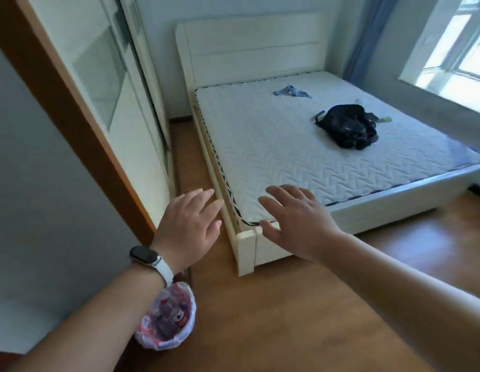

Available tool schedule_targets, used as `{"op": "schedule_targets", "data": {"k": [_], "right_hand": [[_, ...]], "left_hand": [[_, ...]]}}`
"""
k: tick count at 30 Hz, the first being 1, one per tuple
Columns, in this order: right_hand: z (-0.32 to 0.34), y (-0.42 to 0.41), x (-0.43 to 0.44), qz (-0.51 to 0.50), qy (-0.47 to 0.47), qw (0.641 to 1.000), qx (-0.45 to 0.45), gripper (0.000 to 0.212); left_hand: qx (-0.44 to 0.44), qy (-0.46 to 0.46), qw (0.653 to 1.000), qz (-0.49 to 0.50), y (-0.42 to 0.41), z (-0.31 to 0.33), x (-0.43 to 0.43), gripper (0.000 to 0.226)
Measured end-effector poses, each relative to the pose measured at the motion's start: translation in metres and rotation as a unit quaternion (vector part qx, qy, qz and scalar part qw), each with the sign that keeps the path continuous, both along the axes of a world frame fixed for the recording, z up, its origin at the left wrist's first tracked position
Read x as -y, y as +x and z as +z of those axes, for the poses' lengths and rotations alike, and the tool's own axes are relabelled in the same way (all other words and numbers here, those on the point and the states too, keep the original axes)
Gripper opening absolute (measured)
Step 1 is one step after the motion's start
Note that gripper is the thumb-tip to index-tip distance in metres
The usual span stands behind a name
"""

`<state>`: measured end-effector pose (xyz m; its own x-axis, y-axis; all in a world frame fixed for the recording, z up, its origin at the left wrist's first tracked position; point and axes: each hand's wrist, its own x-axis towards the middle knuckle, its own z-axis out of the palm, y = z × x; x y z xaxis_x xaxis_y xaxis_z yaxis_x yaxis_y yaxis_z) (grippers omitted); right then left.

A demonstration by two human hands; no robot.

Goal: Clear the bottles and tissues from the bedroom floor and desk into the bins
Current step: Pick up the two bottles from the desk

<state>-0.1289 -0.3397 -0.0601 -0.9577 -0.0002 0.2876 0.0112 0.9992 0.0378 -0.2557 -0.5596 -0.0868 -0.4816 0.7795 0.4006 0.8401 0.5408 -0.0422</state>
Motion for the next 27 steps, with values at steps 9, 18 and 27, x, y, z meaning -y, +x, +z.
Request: {"op": "schedule_targets", "data": {"k": [9, 18, 27], "right_hand": [[0.004, 0.099, -0.151, -0.138, 0.001, 0.988, -0.067, 0.044], [-0.01, 0.144, -0.228, -0.266, -0.016, 0.961, -0.066, 0.05], [-0.03, 0.123, -0.3, -0.4, -0.001, 0.916, -0.025, 0.047]], "left_hand": [[-0.051, -0.02, 0.986, -0.155, 0.036, 0.021, -0.188, 0.041], [-0.022, 0.0, 0.968, -0.252, 0.049, 0.023, -0.31, 0.042], [-0.003, 0.009, 0.925, -0.379, 0.0, -0.008, -0.441, 0.04]]}}
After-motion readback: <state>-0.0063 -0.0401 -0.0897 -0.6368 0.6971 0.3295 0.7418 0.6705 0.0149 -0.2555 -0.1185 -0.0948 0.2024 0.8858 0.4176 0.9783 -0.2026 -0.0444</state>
